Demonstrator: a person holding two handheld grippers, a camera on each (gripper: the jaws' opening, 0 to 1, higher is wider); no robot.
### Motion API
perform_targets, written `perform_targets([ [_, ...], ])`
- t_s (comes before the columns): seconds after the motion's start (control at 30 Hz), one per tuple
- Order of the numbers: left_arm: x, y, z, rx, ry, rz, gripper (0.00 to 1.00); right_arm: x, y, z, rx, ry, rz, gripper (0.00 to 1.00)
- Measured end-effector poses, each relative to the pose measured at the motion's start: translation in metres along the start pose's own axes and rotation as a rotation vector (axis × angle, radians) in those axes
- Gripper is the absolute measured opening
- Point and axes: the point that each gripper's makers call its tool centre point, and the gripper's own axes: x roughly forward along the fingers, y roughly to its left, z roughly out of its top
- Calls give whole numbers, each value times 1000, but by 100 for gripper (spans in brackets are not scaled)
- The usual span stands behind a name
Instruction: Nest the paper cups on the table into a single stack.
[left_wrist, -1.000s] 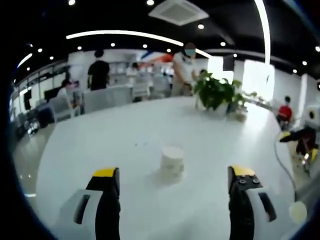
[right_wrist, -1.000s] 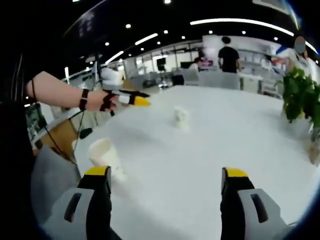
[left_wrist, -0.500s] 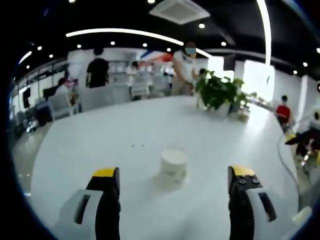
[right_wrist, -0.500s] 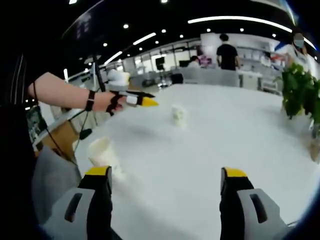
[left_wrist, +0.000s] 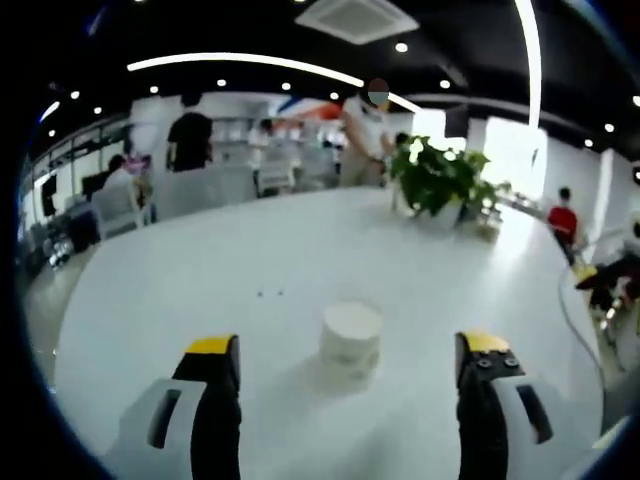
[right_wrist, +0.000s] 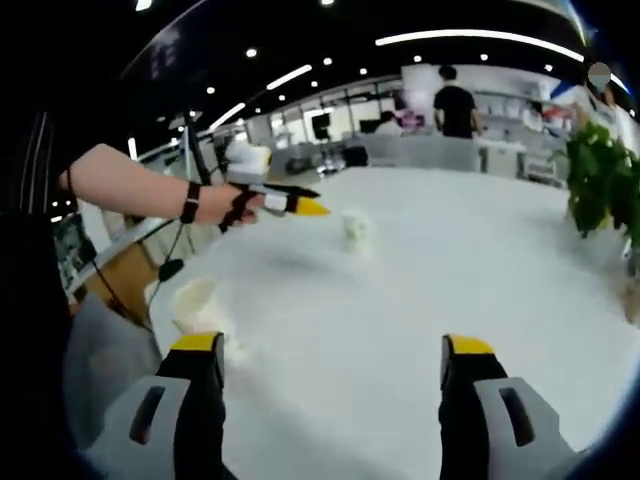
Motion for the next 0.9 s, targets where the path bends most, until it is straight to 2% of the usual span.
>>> perform_targets([
  [0.37, 21, 0, -10, 7, 13, -19, 87, -2, -4, -6, 5, 14, -3, 87],
  [0.43, 23, 2, -15, 10, 35, -9, 88, -3, -5, -7, 8, 17, -4, 87],
  [0.7, 33, 4, -15, 37, 21, -9, 89, -4, -6, -14, 17, 25, -10, 86],
  [0.9, 36, 8, -13, 22, 23, -9, 87, -1, -3, -19, 34, 37, -6, 87],
])
